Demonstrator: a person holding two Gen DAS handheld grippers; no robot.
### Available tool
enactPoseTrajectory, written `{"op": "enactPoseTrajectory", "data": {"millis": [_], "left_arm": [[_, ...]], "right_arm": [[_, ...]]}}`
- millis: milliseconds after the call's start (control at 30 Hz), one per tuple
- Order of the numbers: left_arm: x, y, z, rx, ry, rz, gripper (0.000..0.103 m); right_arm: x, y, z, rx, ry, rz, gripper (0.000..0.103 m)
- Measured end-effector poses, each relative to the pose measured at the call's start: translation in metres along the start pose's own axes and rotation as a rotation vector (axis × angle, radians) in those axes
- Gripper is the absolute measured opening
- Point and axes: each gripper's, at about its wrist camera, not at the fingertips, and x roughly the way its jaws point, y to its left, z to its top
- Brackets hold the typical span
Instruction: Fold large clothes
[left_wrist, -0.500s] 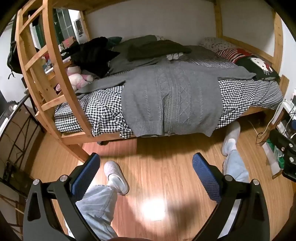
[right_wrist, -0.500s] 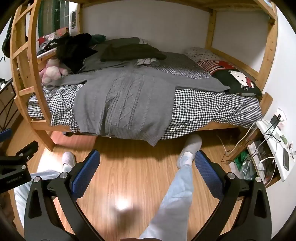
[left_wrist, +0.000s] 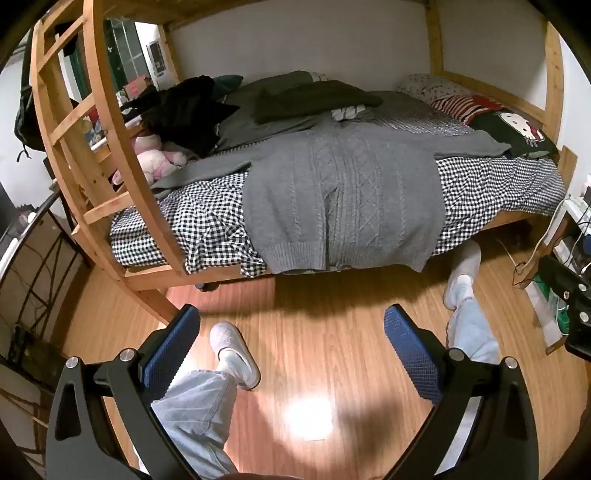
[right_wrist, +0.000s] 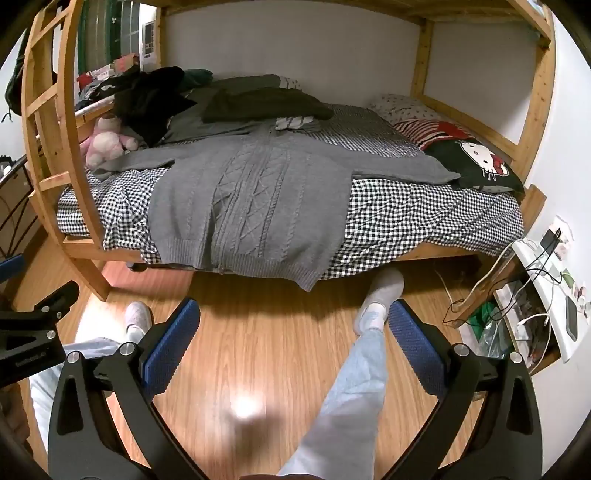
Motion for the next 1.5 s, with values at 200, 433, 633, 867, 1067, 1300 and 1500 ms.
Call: {"op": "enactPoseTrajectory", "data": {"millis": [200, 433, 633, 867, 1067, 1300, 1500], "left_arm": [[-0.0002, -0.0007, 0.0011, 0.001, -0.002, 0.002, 0.099], [-0.0020, -0.0001, 0.0017, 0.004, -0.006, 0.001, 0.099], [-0.0019, 0.0014, 0.0011, 0.009, -0.008, 0.003, 0.099], [-0.0045, 0.0009, 0.0008, 0.007, -0.014, 0.004, 0.099], [-0.0046, 0.0012, 0.0012, 0.007, -0.013, 0.004, 0.099], [-0.0053, 0.0021, 0.0018, 0.008, -0.014, 0.005, 0.099], [-0.0053, 0.0023, 0.0017, 0.008, -0.014, 0.004, 0.099]], "right_arm": [[-0.0021, -0.0007, -0.0020, -0.003, 0.000, 0.003, 0.100], [-0.0015, 0.0006, 0.0009, -0.002, -0.002, 0.000, 0.100], [-0.0016, 0.0011, 0.0013, -0.008, 0.001, 0.003, 0.100], [-0.0016, 0.0034, 0.0014, -0.006, 0.001, 0.001, 0.100], [-0.0018, 0.0025, 0.0019, -0.009, 0.000, 0.002, 0.100], [-0.0018, 0.0027, 0.0018, -0.008, -0.001, 0.002, 0.100], [-0.0020, 0.0034, 0.0013, -0.009, -0.001, 0.004, 0.100]]}}
